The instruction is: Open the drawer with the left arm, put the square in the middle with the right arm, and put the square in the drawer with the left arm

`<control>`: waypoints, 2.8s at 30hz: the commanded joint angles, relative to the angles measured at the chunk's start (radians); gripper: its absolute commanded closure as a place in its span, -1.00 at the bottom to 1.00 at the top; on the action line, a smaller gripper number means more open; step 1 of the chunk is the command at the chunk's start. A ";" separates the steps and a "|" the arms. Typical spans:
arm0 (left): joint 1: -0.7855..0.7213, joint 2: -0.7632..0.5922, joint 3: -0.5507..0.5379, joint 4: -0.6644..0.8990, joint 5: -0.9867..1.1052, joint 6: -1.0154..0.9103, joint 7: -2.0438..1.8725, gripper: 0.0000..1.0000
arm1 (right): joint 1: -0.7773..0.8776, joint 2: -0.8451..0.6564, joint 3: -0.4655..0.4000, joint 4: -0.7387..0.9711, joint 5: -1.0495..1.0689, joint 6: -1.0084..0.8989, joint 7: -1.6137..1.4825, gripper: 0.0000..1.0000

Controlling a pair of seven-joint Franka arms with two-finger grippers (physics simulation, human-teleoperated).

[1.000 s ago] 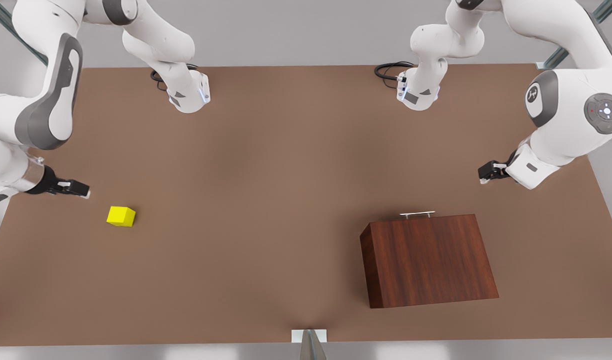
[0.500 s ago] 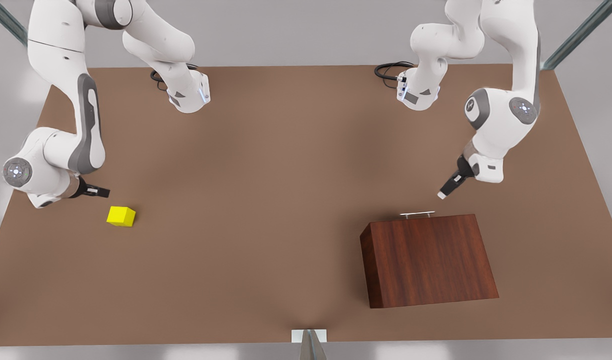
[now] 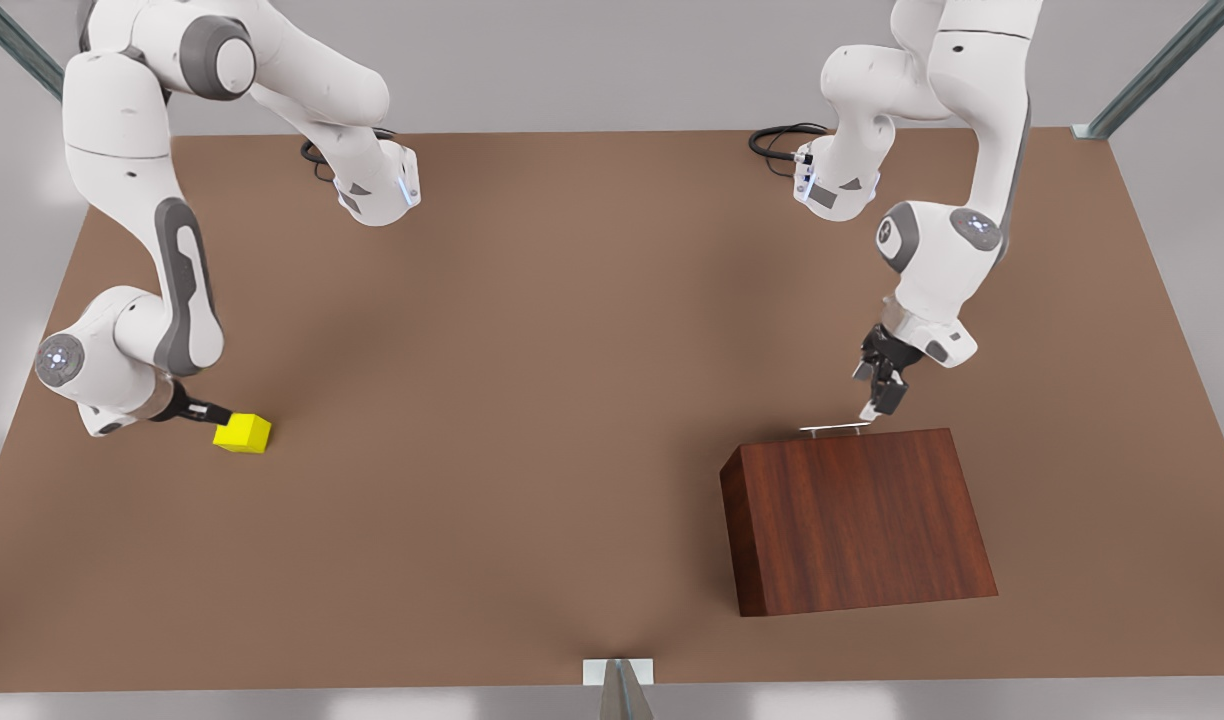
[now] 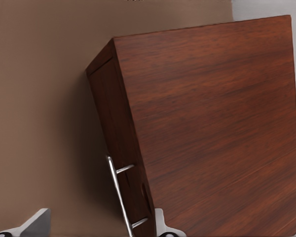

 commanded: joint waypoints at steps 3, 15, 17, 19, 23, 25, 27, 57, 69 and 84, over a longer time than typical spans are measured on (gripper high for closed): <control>0.003 0.025 -0.019 -0.004 -0.005 0.093 -0.631 -1.00 | 0.008 0.008 0.023 0.002 0.074 0.028 -0.198 -1.00; -0.008 0.057 -0.054 -0.071 -0.005 0.188 -0.632 -1.00 | 0.002 0.055 0.026 -0.012 0.075 0.079 -0.278 -1.00; -0.014 0.068 -0.069 -0.071 -0.003 0.214 -0.631 -1.00 | 0.002 0.065 0.026 -0.010 0.075 0.085 -0.276 -1.00; -0.015 0.069 -0.085 -0.073 0.014 0.216 -0.603 -1.00 | 0.003 0.080 0.026 -0.021 0.075 0.131 -0.276 -1.00; -0.015 0.068 -0.097 -0.075 0.014 0.211 -0.427 -1.00 | 0.002 0.101 0.026 -0.022 0.075 0.135 -0.275 -1.00; -0.015 0.068 -0.098 -0.070 0.014 0.216 -0.407 -1.00 | 0.002 0.114 0.026 -0.024 0.075 0.155 -0.275 -1.00; -0.015 0.069 -0.098 -0.068 0.014 0.218 -0.407 -1.00 | 0.003 0.118 0.026 -0.022 0.075 0.157 -0.273 -0.91; -0.014 0.190 -0.095 -0.027 0.014 0.264 -0.399 -1.00 | 0.019 0.066 0.117 -0.012 0.069 0.146 -0.100 -0.41; -0.012 0.180 -0.095 -0.055 0.012 0.239 -0.398 -1.00 | 0.293 0.068 0.220 0.045 -0.110 0.135 0.187 -0.42; -0.012 0.071 -0.086 -0.159 0.011 0.155 -0.390 -1.00 | 0.747 0.284 0.296 0.378 -0.386 0.052 0.081 -0.39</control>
